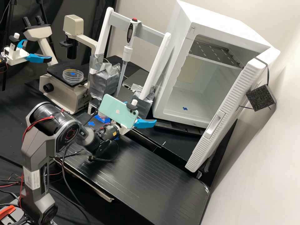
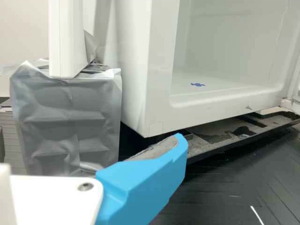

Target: Move the petri dish to the bench

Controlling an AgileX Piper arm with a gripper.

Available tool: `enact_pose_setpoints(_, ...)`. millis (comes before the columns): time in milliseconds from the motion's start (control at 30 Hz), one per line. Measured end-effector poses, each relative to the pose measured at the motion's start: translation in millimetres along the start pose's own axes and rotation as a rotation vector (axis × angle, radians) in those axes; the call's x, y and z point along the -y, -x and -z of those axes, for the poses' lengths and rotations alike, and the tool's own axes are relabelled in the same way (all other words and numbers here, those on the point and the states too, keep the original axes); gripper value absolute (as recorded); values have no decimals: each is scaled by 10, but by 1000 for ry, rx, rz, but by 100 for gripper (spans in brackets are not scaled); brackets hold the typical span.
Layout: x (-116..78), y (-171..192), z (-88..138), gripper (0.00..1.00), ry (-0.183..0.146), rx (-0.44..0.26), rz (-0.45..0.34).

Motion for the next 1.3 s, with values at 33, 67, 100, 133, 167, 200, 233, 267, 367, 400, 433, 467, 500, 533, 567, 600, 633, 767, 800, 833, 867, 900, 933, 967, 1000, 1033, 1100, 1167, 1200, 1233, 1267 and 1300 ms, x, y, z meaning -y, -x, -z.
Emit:
enact_pose_setpoints(33,0,0,0,100,0,0,0)
enact_pose_setpoints(67,0,0,0,100,0,0,0)
enact_pose_setpoints(100,0,0,0,100,0,0,0)
enact_pose_setpoints(133,0,0,0,100,0,0,0)
enact_pose_setpoints(167,0,0,0,100,0,0,0)
enact_pose_setpoints(200,0,0,0,100,0,0,0)
enact_pose_setpoints(233,0,0,0,100,0,0,0)
enact_pose_setpoints(267,0,0,0,100,0,0,0)
enact_pose_setpoints(367,18,49,12,100,0,-6,5)
enact_pose_setpoints(400,30,86,32,100,0,-11,11)
enact_pose_setpoints(433,47,121,61,100,0,-21,19)
enact_pose_setpoints(467,58,159,91,100,0,-32,23)
enact_pose_setpoints(500,72,211,138,100,3,-55,29)
enact_pose_setpoints(533,78,262,183,100,8,-81,31)
enact_pose_setpoints(567,99,325,261,100,13,-124,38)
enact_pose_setpoints(600,103,366,303,100,16,-147,39)
enact_pose_setpoints(633,123,410,364,100,19,-180,48)
enact_pose_setpoints(767,221,609,652,100,18,-324,92)
enact_pose_setpoints(800,247,639,718,100,20,-354,104)
enact_pose_setpoints(833,287,675,788,100,26,-388,122)
enact_pose_setpoints(867,315,707,846,100,34,-419,133)
enact_pose_setpoints(900,364,731,910,100,44,-452,154)
enact_pose_setpoints(933,396,746,965,100,51,-478,170)
enact_pose_setpoints(967,448,770,1053,100,59,-513,199)
enact_pose_setpoints(1000,467,777,1093,100,62,-529,211)
enact_pose_setpoints(1033,503,792,1187,100,72,-568,235)
enact_pose_setpoints(1100,538,791,1305,100,86,-616,258)
enact_pose_setpoints(1167,591,776,1427,100,104,-669,281)
enact_pose_setpoints(1200,627,763,1472,100,112,-687,299)
enact_pose_setpoints(1233,658,742,1526,100,119,-707,318)
enact_pose_setpoints(1267,704,714,1603,100,132,-731,347)
enact_pose_setpoints(1300,725,696,1631,100,137,-737,362)
